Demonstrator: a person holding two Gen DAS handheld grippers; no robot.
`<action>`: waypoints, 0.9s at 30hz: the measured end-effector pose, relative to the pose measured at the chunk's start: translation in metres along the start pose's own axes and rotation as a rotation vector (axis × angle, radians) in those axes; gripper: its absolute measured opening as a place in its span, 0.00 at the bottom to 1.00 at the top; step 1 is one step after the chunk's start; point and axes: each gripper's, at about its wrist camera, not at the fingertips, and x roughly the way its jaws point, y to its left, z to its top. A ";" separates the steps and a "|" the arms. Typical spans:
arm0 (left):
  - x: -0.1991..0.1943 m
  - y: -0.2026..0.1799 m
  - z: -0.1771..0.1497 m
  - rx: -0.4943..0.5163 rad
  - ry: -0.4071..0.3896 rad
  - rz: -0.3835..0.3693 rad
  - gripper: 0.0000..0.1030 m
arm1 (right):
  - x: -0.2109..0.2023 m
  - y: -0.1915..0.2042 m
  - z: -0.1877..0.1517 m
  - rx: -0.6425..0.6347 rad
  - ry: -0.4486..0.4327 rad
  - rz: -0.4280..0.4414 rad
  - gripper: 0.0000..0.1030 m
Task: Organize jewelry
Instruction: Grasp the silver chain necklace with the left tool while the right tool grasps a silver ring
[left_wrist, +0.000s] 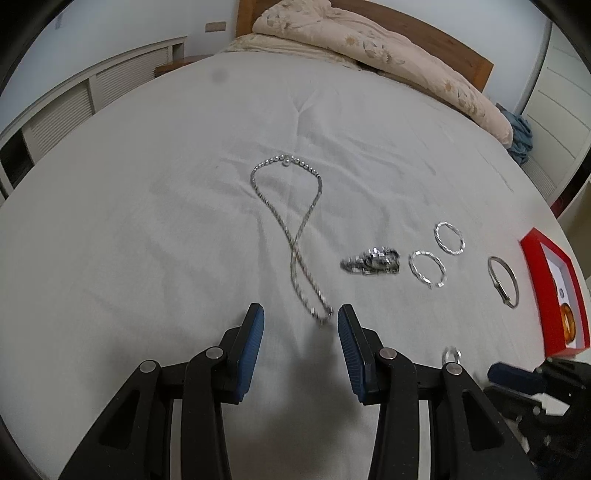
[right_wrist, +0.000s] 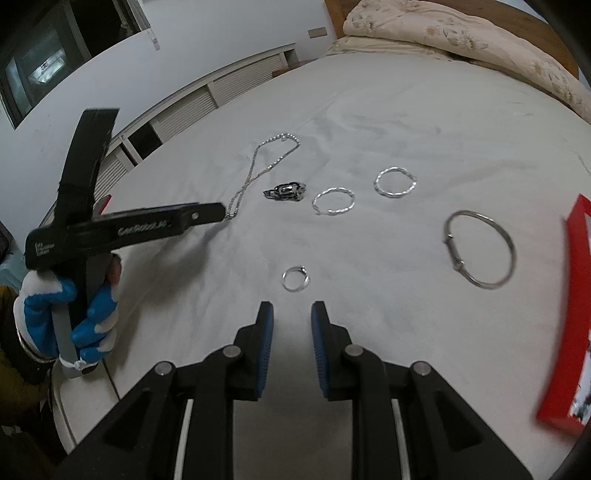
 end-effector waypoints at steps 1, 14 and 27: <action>0.004 0.000 0.002 0.003 0.003 -0.002 0.40 | 0.002 0.000 0.001 -0.001 0.000 0.002 0.20; 0.028 -0.001 0.004 0.062 0.029 0.019 0.38 | 0.021 -0.001 -0.001 -0.035 -0.003 0.010 0.20; 0.033 -0.005 0.012 0.087 0.015 0.034 0.19 | 0.017 -0.002 -0.010 -0.043 -0.008 0.019 0.19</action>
